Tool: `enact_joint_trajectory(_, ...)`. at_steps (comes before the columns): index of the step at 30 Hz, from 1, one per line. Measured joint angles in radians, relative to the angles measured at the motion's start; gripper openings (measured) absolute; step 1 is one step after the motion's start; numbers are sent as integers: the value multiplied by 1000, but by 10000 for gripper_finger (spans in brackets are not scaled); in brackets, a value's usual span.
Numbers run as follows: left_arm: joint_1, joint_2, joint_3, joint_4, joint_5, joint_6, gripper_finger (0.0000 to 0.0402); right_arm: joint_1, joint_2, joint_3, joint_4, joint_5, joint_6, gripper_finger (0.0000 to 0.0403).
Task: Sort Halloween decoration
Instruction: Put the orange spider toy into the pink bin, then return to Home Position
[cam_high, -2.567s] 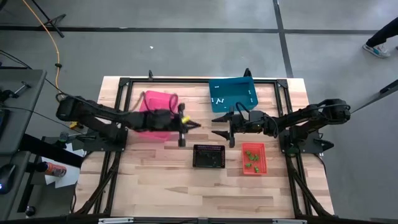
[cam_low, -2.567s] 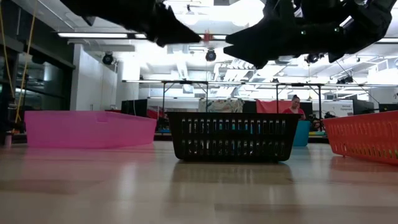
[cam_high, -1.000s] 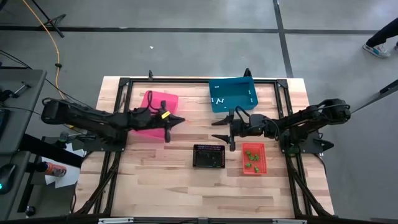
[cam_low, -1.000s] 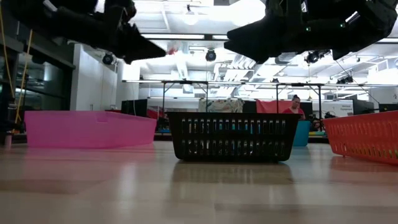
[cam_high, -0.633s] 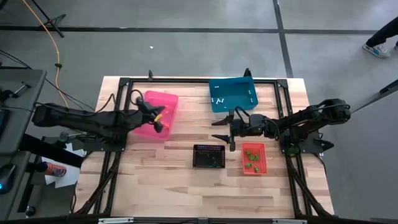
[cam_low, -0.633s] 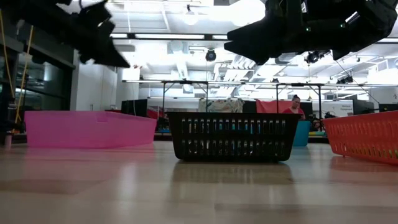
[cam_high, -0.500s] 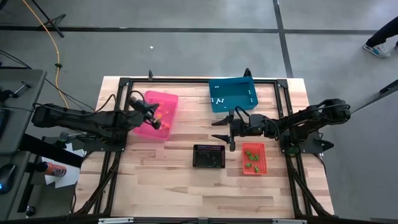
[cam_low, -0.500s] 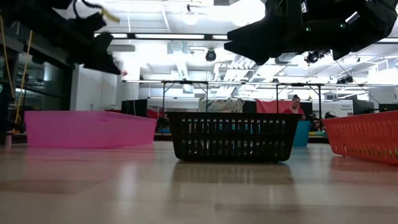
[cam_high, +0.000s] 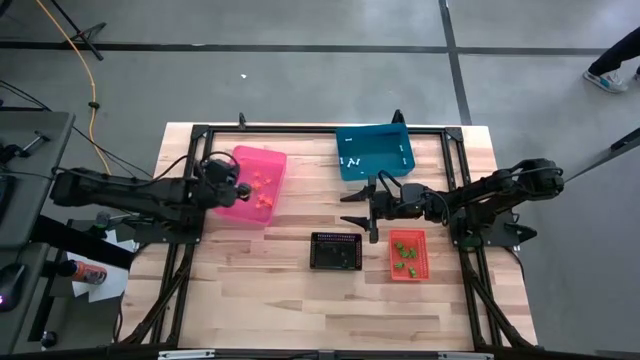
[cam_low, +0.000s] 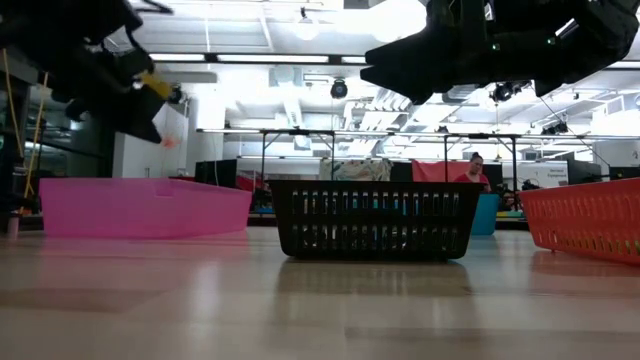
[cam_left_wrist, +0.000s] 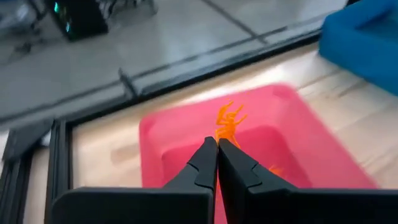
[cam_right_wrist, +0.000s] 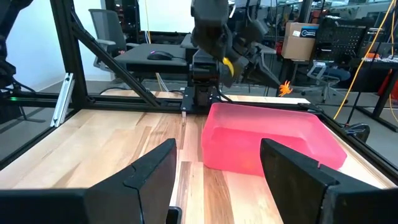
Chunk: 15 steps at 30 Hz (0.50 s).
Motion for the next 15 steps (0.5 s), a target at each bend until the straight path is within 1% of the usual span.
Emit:
enact_joint_trajectory(3, 28, 16, -3, -70, 62, -96, 0, 0, 0, 0, 0, 0, 0, 226)
enact_joint_trajectory(5, 47, 32, -21, -60, 122, -116, 0, 0, 0, 0, 0, 0, 0, 226)
enact_joint_trajectory(7, 64, 53, -47, -29, 179, -117, 1, -3, 0, 0, 1, 0, -2, 226)
enact_joint_trajectory(10, 83, 87, -75, 58, 244, -100, 9, -14, 0, 0, 1, -1, -6, 226)
enact_joint_trajectory(12, 94, 104, -82, 89, 266, -79, 22, -24, 0, 0, 1, -1, -7, 226)
enact_joint_trajectory(15, 100, 117, -69, 113, 269, -48, 45, -33, 0, 0, 1, 0, 1, 226)
